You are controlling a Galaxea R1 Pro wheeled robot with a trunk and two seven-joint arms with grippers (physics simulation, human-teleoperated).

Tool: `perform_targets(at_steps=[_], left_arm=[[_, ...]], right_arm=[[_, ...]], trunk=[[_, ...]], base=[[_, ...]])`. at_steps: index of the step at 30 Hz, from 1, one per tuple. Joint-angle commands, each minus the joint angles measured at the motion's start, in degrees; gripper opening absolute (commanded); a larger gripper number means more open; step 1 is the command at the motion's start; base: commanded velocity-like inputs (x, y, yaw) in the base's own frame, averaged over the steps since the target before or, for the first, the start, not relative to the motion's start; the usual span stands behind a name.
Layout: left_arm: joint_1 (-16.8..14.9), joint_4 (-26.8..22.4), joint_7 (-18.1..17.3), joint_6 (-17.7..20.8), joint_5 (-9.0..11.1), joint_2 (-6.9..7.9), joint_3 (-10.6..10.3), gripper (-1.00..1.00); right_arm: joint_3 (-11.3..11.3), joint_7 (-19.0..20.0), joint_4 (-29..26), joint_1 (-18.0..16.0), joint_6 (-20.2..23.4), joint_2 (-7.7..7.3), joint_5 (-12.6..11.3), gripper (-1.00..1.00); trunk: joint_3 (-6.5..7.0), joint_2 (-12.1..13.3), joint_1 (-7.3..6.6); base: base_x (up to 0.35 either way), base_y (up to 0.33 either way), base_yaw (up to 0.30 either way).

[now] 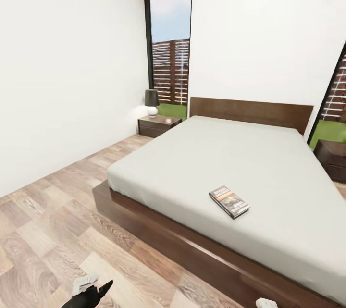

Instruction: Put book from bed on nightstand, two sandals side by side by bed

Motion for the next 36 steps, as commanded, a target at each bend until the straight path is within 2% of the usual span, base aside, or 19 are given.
perform_targets(at_steps=[1, 11, 27, 36], left_arm=[[0.0, 0.1, -0.2, -0.1, 0.5, 0.03, -0.2, 1.00], [0.0, 0.1, -0.2, -0.1, 0.5, 0.03, -0.2, 1.00], [0.0, 0.1, -0.2, -0.1, 0.5, 0.03, -0.2, 1.00], [0.0, 0.1, -0.2, -0.1, 0.5, 0.03, -0.2, 1.00]], right_arm=[[0.1, 0.2, 0.1, -0.1, -0.1, -0.01, -0.3, 1.00], [0.1, 0.2, 0.1, -0.1, -0.1, -0.01, -0.3, 1.00], [0.1, 0.2, 0.1, 0.0, -0.1, -0.01, -0.3, 1.00], [0.1, 0.2, 0.1, -0.1, -0.2, -0.01, -0.3, 1.00]], trunk=[[-0.02, 0.0, -0.01], [0.39, 0.0, -0.01], [1.05, 0.0, -0.01], [1.19, 0.0, -0.01]], base=[[0.000, 0.000, -0.259], [0.004, 0.001, -0.259], [0.237, 0.176, -0.259], [0.046, 0.037, -0.130]])
